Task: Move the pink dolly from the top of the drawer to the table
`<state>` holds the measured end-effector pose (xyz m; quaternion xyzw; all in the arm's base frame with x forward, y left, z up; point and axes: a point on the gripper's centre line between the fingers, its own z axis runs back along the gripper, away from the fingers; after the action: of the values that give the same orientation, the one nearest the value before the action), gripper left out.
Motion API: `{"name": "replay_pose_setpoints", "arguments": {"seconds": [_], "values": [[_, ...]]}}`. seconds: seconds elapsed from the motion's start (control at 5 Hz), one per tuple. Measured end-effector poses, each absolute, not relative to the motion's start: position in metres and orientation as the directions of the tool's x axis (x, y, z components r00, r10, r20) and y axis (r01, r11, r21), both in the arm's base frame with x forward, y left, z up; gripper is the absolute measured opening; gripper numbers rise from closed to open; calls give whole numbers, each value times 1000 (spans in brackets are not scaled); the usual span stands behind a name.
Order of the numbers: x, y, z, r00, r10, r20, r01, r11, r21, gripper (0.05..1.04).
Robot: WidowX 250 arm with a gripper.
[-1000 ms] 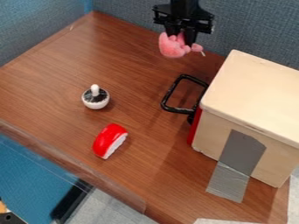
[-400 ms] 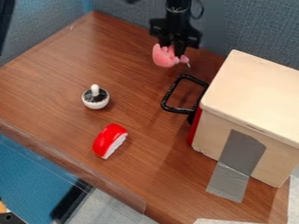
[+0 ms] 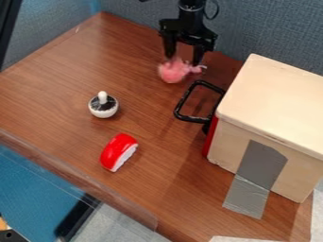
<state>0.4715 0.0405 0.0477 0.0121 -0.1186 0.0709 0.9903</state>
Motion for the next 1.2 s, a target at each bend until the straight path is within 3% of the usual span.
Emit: {"name": "replay_pose_setpoints", "arguments": {"seconds": [0.2, 0.4, 0.6, 0.8, 1.2], "values": [[461, 42, 71, 969, 132, 209, -139, 990, 23, 1002], [443, 49, 107, 965, 156, 213, -158, 987, -5, 1001], [428, 57, 108, 966, 177, 186, -173, 984, -40, 1001], [414, 60, 109, 955, 169, 243, -170, 985, -19, 1001], [415, 59, 111, 953, 166, 255, -167, 986, -19, 1001]]}}
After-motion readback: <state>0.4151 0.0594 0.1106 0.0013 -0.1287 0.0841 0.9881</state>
